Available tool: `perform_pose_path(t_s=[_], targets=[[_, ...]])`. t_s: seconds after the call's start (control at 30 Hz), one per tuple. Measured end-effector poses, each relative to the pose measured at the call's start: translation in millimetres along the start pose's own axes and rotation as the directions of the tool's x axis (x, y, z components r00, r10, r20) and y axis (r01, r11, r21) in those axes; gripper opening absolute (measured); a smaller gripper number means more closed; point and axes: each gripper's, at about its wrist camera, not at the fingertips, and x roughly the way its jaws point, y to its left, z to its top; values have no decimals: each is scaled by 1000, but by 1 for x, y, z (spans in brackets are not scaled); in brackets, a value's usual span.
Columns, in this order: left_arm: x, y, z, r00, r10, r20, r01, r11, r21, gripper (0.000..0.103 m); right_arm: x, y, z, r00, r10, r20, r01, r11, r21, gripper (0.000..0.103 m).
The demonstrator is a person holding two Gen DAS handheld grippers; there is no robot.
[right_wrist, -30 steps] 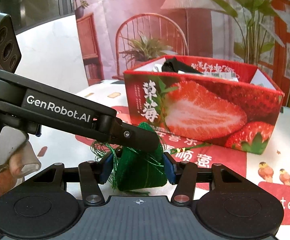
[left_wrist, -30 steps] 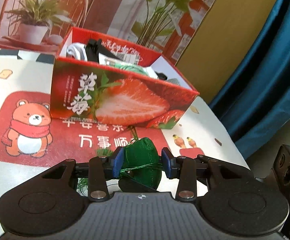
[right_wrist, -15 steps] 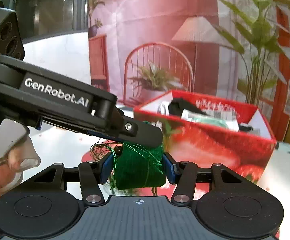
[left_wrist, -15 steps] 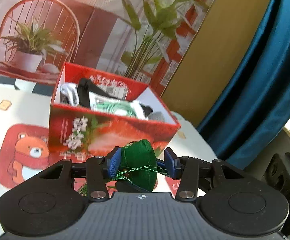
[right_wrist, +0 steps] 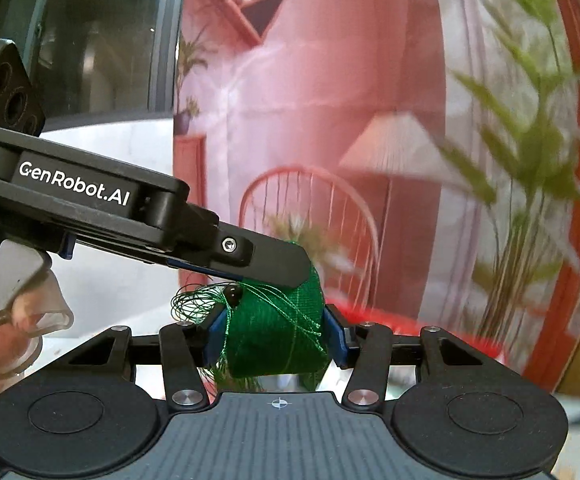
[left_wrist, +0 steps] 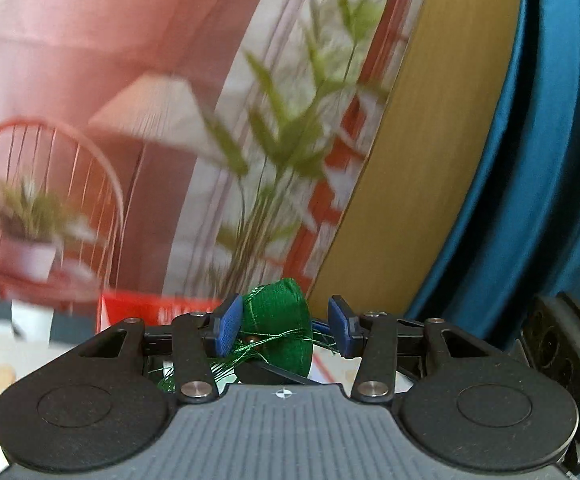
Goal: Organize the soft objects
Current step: 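Grasp the green pouch with the left gripper while the right gripper grasps it, lift, then lower the green pouch into the box and open both grippers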
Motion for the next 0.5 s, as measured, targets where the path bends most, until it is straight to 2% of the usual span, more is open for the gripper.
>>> perform_pose_path(t_s=[0.1,0.23,0.5], targets=[[10,0,18,1000,0,26,0,1000,14,49,12,-12,22,999,-24,44,27,998,-49,47],[36,10,18,1000,1,-17,-1,1000,-9,49,35,-22,25,998,-49,45,53,993,-104,47],[99,43,-27,985,6,-172,-17,998,-60,49,80,-49,-37,994,-53,-94,50,998,-38,47]])
